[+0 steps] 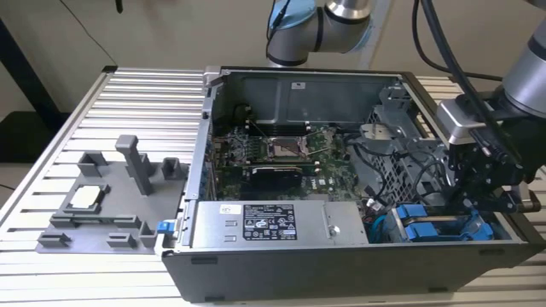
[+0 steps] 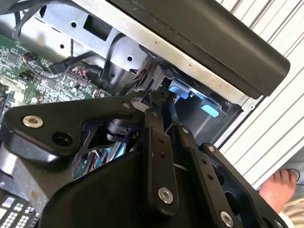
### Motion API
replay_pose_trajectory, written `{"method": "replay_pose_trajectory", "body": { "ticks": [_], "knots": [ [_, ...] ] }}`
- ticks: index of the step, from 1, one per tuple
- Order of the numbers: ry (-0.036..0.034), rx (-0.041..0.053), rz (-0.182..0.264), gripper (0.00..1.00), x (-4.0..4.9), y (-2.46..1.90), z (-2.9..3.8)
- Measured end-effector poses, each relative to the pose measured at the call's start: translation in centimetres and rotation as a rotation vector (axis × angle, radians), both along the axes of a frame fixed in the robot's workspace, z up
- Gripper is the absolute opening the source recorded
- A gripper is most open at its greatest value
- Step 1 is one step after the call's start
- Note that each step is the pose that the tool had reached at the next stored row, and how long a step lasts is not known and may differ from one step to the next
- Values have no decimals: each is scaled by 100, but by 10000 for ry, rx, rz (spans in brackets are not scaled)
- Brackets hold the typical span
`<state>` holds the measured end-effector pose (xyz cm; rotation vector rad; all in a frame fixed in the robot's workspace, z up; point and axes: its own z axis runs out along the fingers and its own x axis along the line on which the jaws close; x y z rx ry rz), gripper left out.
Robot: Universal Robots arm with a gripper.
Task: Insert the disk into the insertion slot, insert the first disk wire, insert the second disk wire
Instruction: 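Insert the first disk wire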
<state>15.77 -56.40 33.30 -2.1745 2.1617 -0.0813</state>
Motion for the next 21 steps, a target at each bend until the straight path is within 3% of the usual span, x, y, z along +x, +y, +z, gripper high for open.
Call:
{"method": "replay_pose_trajectory", "body": {
  "ticks": [7, 8, 9, 11, 21],
  "knots": [
    [1, 12, -1, 20, 0, 0, -7],
    [1, 10, -1, 27, 0, 0, -6],
    [0, 6, -1, 27, 0, 0, -4],
    [1, 9, -1, 27, 0, 0, 29],
    [0, 4, 0, 27, 0, 0, 479]
  ]
}}
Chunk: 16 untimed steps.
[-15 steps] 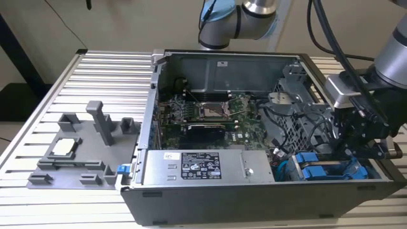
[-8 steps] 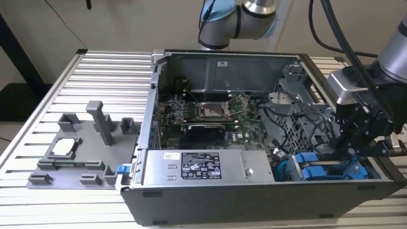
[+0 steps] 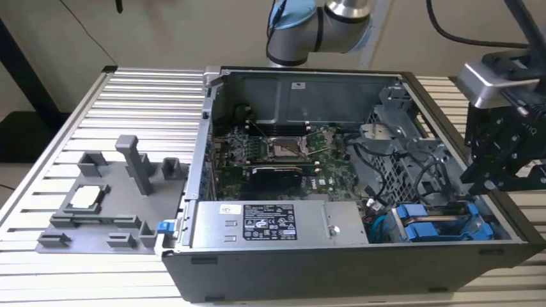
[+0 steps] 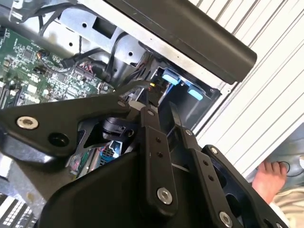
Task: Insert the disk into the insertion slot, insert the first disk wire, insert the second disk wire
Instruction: 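Insert the first disk wire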
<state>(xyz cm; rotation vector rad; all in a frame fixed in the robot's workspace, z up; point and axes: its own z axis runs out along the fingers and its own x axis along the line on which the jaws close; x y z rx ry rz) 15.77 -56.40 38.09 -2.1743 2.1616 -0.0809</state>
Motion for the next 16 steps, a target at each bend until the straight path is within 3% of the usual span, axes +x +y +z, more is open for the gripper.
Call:
{"method": "replay_pose_trajectory", "body": {
  "ticks": [2, 7, 9, 16],
  "knots": [
    [0, 1, 0, 27, 0, 1, 77],
    [0, 7, 0, 27, 0, 0, 81],
    [0, 100, 1, 27, 0, 0, 82],
    [15, 1349, -2, 27, -1, -2, 82]
  ]
}}
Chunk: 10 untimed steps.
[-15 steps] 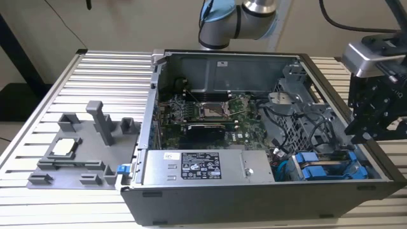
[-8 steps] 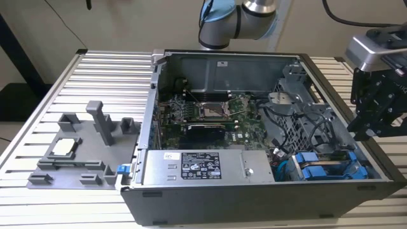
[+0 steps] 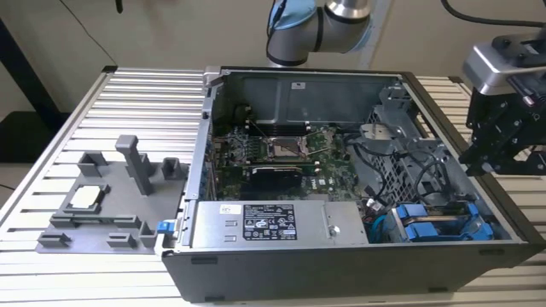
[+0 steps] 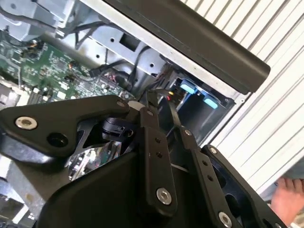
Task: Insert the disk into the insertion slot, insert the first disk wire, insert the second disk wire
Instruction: 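Insert the first disk wire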
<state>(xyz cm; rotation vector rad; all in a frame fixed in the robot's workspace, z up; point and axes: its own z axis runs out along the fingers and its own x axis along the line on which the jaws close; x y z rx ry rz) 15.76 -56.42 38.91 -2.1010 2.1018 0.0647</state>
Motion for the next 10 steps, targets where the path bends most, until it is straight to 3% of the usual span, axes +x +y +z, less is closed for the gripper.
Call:
{"method": "replay_pose_trajectory", "body": {
  "ticks": [2, 3, 5, 10],
  "knots": [
    [64, 344, 1, 27, 0, 1, 0],
    [146, 447, 0, 27, 1, 0, 0],
    [301, 489, -4, 27, 0, 3, 0],
    [316, 489, 65, 27, -32, 93, -6]
  ]
}}
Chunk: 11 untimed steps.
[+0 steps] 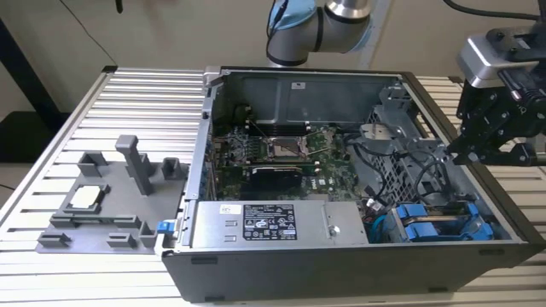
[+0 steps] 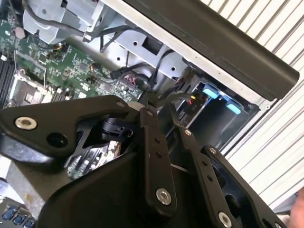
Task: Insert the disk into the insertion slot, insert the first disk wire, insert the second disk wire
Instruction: 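Insert the first disk wire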
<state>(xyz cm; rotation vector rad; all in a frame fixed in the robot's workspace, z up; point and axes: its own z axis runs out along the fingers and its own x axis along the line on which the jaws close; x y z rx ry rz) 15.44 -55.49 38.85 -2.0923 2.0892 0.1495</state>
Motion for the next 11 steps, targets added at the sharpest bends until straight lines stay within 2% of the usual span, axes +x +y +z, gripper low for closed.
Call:
{"method": "replay_pose_trajectory", "body": {
  "ticks": [5, 11],
  "knots": [
    [-20, -2, 189, 27, -52, 86, -16],
    [-48, 0, 309, 27, -174, 106, -41]
  ]
}}
